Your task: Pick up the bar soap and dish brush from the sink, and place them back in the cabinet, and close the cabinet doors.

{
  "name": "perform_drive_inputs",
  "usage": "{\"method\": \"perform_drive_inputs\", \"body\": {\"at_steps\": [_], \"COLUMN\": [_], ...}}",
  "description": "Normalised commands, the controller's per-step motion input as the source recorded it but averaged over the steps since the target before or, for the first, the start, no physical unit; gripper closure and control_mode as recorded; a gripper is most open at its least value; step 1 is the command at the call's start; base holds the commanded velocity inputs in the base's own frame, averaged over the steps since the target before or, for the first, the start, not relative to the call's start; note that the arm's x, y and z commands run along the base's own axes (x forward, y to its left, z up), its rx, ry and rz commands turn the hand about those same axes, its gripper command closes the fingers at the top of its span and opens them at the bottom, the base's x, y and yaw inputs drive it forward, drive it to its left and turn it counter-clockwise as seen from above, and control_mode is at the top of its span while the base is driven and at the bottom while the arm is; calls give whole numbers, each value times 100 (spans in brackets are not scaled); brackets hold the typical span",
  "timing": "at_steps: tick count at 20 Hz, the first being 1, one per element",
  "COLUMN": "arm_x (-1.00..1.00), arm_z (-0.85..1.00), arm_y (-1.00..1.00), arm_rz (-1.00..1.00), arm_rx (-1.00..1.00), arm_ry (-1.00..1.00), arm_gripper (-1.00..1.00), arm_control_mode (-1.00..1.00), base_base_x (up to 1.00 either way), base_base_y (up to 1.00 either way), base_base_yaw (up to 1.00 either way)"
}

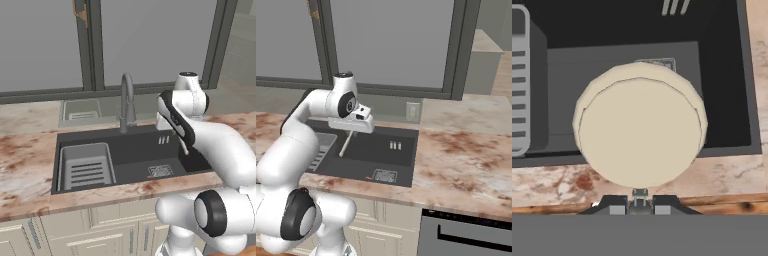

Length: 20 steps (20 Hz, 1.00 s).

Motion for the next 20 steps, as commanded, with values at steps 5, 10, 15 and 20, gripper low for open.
{"method": "perform_drive_inputs", "body": {"at_steps": [5, 10, 15, 20], "arm_x": [-22, -25, -10, -13], "arm_z": [30, 15, 14, 10], "arm_y": [0, 0, 0, 0], "arm_rz": [-7, 0, 2, 5], "arm_rx": [0, 0, 0, 0], "arm_ry": [0, -3, -9, -7], "arm_gripper": [100, 100, 100, 100], "arm_control_mode": [-100, -100, -100, -100], "base_base_x": [0, 0, 0, 0], "base_base_y": [0, 0, 0, 0], "base_base_yaw": [0, 0, 0, 0]}}
